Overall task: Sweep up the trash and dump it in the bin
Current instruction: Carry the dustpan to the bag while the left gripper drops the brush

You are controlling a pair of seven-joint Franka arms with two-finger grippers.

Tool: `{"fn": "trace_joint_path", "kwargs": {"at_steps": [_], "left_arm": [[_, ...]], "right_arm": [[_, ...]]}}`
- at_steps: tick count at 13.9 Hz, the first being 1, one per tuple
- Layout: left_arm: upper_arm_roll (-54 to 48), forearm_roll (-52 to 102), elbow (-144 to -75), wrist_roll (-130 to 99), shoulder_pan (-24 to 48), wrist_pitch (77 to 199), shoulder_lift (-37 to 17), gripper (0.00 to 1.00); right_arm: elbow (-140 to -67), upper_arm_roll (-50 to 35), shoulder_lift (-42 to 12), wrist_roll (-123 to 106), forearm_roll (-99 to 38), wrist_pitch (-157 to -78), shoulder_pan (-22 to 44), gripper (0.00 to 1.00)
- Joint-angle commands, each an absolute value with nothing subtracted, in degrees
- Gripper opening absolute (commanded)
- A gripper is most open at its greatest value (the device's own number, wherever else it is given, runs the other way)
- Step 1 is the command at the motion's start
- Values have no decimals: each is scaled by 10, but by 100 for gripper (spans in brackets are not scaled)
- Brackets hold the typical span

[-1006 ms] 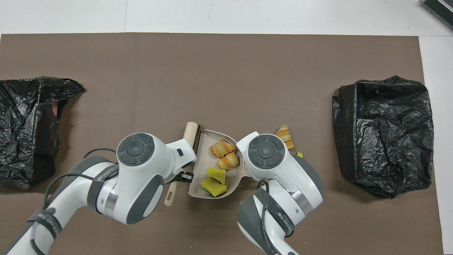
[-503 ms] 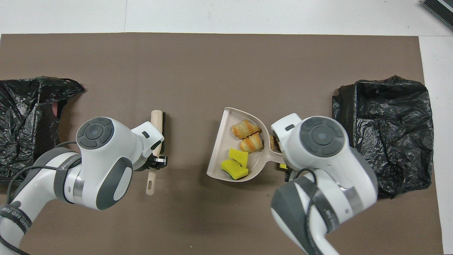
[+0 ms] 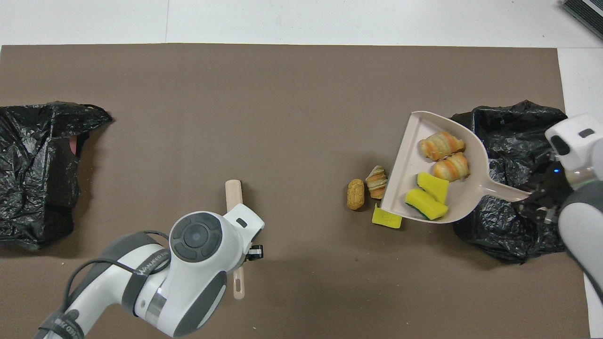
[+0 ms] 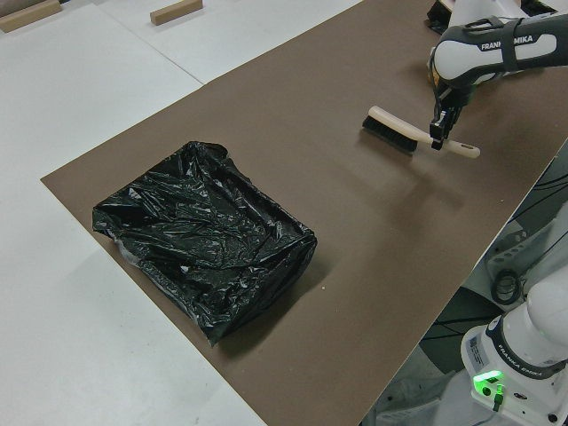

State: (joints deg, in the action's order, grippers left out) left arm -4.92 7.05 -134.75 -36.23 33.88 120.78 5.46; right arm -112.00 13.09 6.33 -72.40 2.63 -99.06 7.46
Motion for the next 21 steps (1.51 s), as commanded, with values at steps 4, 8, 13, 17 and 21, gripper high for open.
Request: {"fn": "trace_joint_path", "kwargs": {"at_steps": [4, 8, 13, 17, 21], "left_arm": [[-43, 71, -1407, -478, 436, 1260, 80, 0], [-40, 70, -1365, -438, 375, 1261, 47, 100], [-38, 69, -1274, -306, 258, 1243, 18, 100], [-38, 64, -1201, -236, 172, 1223, -9, 100], [-37, 63, -1100, -120, 83, 1134, -20, 100]], "right_arm": [[-1113, 248, 55, -871, 130, -1066, 73, 0], [-1115, 279, 53, -920, 235, -1112, 75, 0], [-1121, 240, 35, -954, 406, -1146, 83, 0], [-1120, 192, 35, -970, 477, -1142, 83, 0], [-1114, 178, 36, -976, 533, -1136, 83, 0]]}}
